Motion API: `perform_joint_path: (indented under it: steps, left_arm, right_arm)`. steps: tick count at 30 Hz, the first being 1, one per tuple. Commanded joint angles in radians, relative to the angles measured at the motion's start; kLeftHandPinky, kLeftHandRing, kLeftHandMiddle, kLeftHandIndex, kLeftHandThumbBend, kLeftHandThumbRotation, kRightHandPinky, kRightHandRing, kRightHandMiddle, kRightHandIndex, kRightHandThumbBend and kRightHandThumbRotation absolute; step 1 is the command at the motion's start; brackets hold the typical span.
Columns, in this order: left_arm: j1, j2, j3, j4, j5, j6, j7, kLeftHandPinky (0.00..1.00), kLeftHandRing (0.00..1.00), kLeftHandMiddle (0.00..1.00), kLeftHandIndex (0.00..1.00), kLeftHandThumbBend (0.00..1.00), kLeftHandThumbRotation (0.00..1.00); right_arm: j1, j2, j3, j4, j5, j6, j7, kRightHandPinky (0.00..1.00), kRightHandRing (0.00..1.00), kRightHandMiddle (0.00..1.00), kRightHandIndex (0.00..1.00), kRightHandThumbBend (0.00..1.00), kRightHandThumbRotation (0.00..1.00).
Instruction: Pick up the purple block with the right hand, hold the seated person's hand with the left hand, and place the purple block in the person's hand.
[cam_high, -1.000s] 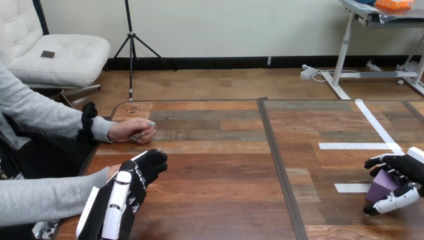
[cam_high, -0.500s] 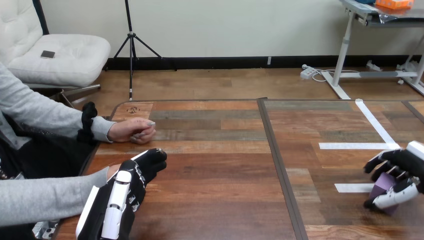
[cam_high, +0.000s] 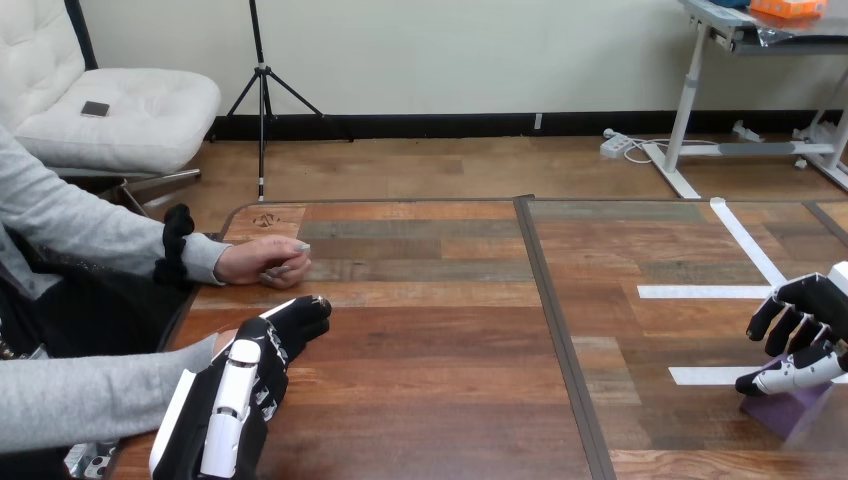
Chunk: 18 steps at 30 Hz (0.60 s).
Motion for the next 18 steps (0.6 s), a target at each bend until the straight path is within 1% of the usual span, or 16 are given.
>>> perform_joint_path:
  steps: [1,5,8,15,18]
  left_arm:
    - [-0.065,-0.015,0.014,-0.031,-0.007,-0.028,-0.008,0.97,0.86,0.82,0.72,0.26,1.0]
    - [-0.063,-0.016,0.016,-0.036,-0.011,-0.021,-0.008,0.97,0.86,0.82,0.72,0.26,1.0]
    - [-0.062,-0.015,0.016,-0.039,-0.012,-0.019,-0.009,0.98,0.86,0.82,0.72,0.26,1.0]
    - [-0.055,-0.017,0.016,-0.052,0.007,-0.011,0.009,0.97,0.86,0.82,0.71,0.26,1.0]
    - [-0.058,-0.019,0.016,-0.047,0.002,-0.017,0.004,0.96,0.86,0.82,0.71,0.26,1.0]
  right_arm:
    - [-0.07,-0.011,0.003,-0.042,-0.002,-0.029,-0.037,0.37,0.42,0.45,0.44,0.85,0.0]
    - [-0.072,-0.012,0.005,-0.049,-0.006,-0.025,-0.05,0.37,0.41,0.45,0.44,0.85,0.0]
    - [-0.07,-0.015,0.005,-0.058,-0.006,-0.031,-0.054,0.37,0.41,0.45,0.44,0.86,0.0]
    - [-0.068,-0.019,0.0,-0.068,-0.001,-0.062,-0.069,0.35,0.39,0.43,0.44,0.87,0.0]
    - [-0.069,-0.02,-0.003,-0.073,0.004,-0.074,-0.068,0.35,0.39,0.43,0.44,0.88,0.0]
